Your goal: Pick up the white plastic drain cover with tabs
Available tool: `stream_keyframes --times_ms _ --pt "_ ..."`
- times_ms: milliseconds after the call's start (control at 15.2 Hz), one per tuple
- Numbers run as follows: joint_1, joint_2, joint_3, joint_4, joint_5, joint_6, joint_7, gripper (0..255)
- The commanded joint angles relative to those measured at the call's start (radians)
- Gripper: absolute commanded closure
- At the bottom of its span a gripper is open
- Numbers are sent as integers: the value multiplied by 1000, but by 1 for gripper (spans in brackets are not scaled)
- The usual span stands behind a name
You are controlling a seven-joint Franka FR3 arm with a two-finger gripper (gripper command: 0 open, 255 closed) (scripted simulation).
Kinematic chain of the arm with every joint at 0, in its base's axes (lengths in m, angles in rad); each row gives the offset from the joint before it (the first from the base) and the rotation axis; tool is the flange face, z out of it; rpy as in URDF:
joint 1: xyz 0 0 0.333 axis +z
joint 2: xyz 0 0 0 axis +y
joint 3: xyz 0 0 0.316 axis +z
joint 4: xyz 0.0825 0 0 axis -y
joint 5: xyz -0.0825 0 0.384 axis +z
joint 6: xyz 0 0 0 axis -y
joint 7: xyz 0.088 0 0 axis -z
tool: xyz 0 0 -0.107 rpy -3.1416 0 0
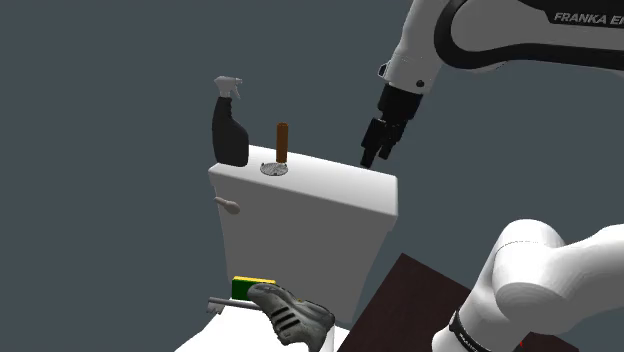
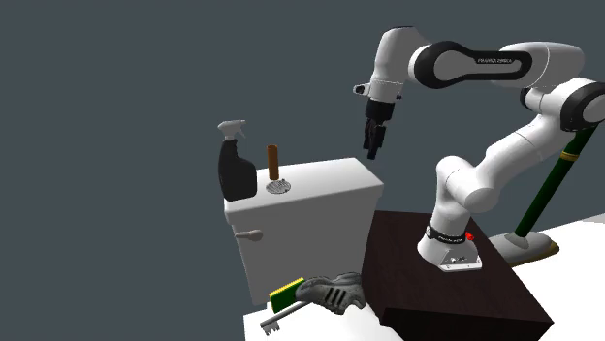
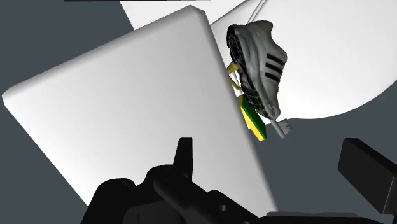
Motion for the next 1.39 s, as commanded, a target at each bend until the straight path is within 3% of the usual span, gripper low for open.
stream_keyframes --times_ms 0,660,1320 --pt "0 0 0 0 0 0 0 0" --pt "33 447 -16 269 -37 113 -152 0" --pt "59 888 0 671 -74 91 -268 0"
